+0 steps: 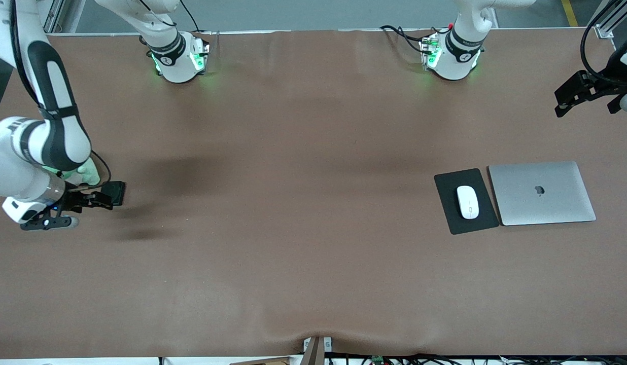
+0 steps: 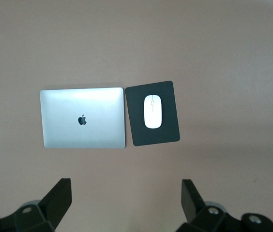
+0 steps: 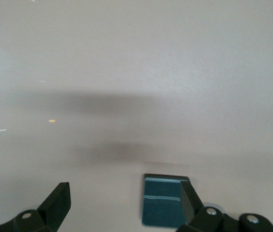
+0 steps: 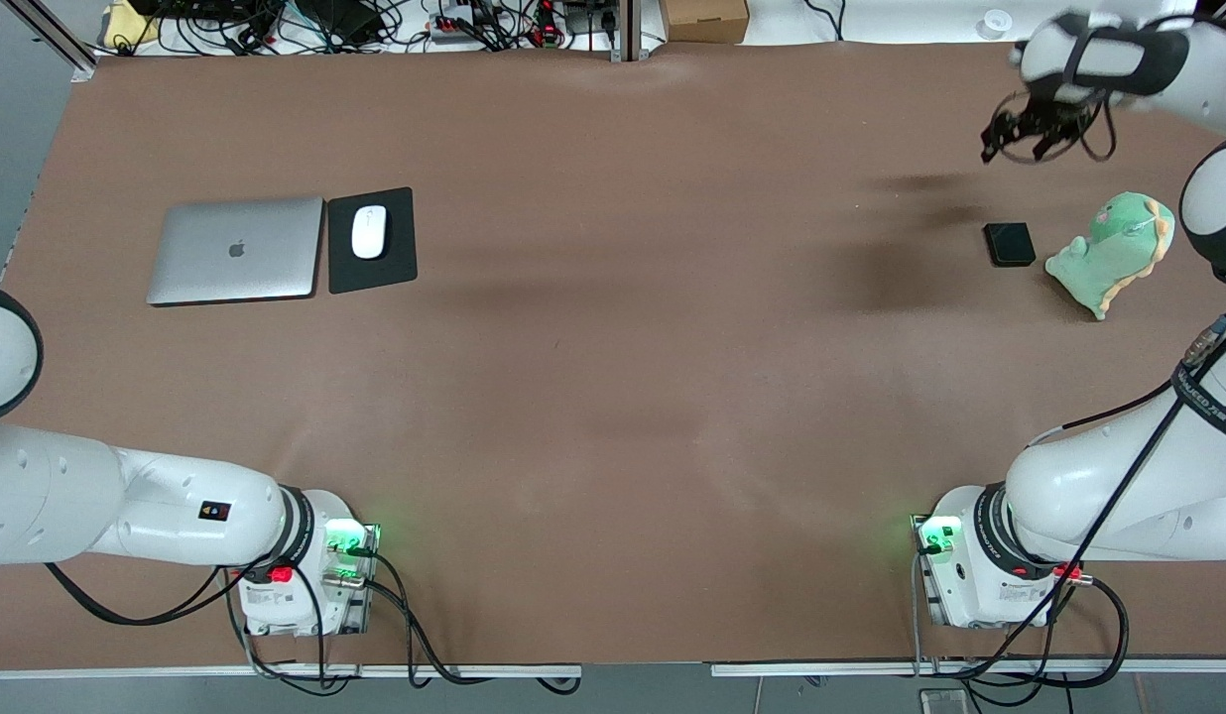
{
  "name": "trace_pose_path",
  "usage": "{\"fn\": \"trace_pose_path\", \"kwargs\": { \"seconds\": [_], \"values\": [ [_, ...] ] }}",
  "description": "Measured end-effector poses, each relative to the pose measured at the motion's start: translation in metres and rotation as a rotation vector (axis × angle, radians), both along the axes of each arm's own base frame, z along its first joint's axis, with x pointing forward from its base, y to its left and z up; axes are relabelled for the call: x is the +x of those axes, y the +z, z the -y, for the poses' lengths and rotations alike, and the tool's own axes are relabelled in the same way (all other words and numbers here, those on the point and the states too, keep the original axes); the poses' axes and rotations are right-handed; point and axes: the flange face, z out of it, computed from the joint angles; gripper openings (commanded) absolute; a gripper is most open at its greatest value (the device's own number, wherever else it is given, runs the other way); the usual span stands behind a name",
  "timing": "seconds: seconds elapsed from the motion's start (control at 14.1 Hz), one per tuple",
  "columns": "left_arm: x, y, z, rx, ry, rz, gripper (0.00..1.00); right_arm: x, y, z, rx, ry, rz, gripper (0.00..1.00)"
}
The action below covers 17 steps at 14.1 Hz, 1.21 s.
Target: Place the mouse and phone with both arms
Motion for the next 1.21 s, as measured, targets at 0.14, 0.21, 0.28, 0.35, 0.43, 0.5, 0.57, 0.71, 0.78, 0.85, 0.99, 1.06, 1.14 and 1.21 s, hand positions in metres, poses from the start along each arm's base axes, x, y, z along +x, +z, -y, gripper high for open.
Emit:
{"fn": "trace_pose_path", "kwargs": {
  "seconds": [0.14, 0.21, 0.28, 0.35, 0.43, 0.5, 0.57, 0.71, 0.78, 0.85, 0.99, 1.06, 1.14, 1.21],
  "values": [
    [0.0, 0.0, 0.002, 0.0, -0.004, 0.0, 1.0, 0.008, 0.05, -0.021, 0.01, 0.006, -0.026, 1.0],
    [0.0, 0.0, 0.004, 0.0, -0.008, 0.0, 1.0, 0.009, 0.074, -0.037, 0.014, 0.008, -0.035, 1.0],
    [-0.001, 0.0, 0.006, 0.0, -0.011, 0.0, 1.0, 0.007, 0.099, -0.055, 0.015, 0.009, -0.037, 1.0],
    [-0.001, 0.0, 0.007, 0.0, -0.013, -0.001, 1.0, 0.003, 0.12, -0.072, 0.017, 0.007, -0.038, 1.0],
    [0.0, -0.001, 0.008, 0.0, -0.014, -0.001, 1.0, -0.004, 0.14, -0.086, 0.018, 0.008, -0.038, 1.0],
    [0.0, -0.001, 0.008, 0.0, -0.015, -0.002, 1.0, -0.012, 0.158, -0.096, 0.02, 0.011, -0.038, 1.0],
    [0.0, -0.001, 0.009, 0.001, -0.016, -0.002, 1.0, -0.02, 0.175, -0.101, 0.022, 0.014, -0.037, 1.0],
    [0.0, -0.001, 0.011, 0.001, -0.02, -0.002, 1.0, -0.036, 0.201, -0.1, 0.026, 0.012, -0.041, 1.0],
    [-0.001, -0.001, 0.013, 0.001, -0.025, -0.003, 1.0, -0.042, 0.211, -0.098, 0.027, 0.01, -0.043, 1.0],
    [-0.001, -0.001, 0.016, 0.002, -0.031, -0.003, 1.0, -0.046, 0.221, -0.095, 0.028, 0.007, -0.045, 1.0],
    [-0.001, -0.002, 0.02, 0.002, -0.037, -0.004, 1.0, -0.052, 0.249, -0.086, 0.028, -0.007, -0.052, 1.0],
    [-0.001, -0.002, 0.02, 0.002, -0.038, -0.004, 1.0, -0.056, 0.263, -0.082, 0.028, -0.014, -0.059, 1.0],
    [-0.001, -0.002, 0.021, 0.002, -0.038, -0.005, 1.0, -0.06, 0.276, -0.076, 0.029, -0.022, -0.064, 1.0],
    [-0.001, -0.002, 0.021, 0.003, -0.039, -0.005, 1.0, -0.066, 0.287, -0.071, 0.03, -0.031, -0.062, 1.0]
  ]
}}
